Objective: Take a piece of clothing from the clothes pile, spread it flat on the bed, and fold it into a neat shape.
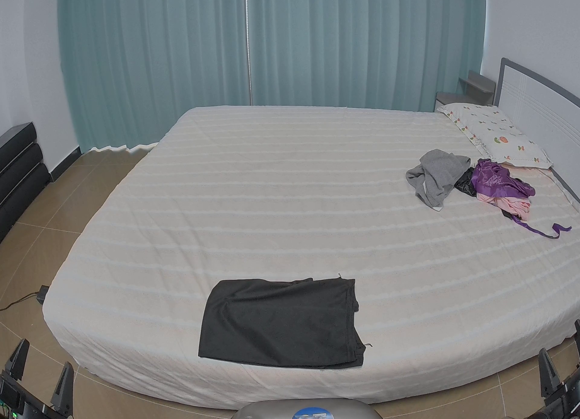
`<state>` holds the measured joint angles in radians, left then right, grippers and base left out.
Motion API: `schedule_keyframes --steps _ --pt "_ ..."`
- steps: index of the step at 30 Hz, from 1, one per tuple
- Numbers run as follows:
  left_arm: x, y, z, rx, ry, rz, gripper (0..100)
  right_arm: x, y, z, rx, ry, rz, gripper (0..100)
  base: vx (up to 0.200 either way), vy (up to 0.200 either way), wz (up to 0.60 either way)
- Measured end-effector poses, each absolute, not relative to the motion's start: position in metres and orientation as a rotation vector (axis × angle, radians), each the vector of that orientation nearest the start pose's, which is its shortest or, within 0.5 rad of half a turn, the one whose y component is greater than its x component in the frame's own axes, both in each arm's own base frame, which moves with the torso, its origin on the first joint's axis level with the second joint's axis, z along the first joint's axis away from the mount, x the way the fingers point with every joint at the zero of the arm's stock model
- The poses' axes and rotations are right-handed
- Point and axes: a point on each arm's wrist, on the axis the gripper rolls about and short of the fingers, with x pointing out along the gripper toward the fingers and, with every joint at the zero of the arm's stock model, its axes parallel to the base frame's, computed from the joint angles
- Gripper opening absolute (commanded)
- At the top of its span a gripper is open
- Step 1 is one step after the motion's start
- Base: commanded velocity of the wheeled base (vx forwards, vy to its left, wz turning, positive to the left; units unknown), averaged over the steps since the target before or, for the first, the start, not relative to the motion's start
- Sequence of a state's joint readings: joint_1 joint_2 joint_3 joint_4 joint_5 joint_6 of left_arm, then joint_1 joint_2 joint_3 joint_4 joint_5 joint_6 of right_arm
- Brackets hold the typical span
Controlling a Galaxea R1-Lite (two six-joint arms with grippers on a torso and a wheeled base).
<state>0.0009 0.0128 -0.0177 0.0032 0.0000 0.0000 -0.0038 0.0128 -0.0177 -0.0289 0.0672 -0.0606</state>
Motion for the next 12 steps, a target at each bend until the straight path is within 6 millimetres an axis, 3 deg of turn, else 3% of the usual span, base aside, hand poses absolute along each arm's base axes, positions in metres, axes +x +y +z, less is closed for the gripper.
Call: schedule_keyframes --steps 12 --pt "-0.0231 0.0002 0.0804 -0.025 -0.001 0.011 100 -0.0231 0.0001 0.0811 -0.003 -0.009 -0.002 100 0.0 0.0 0.0"
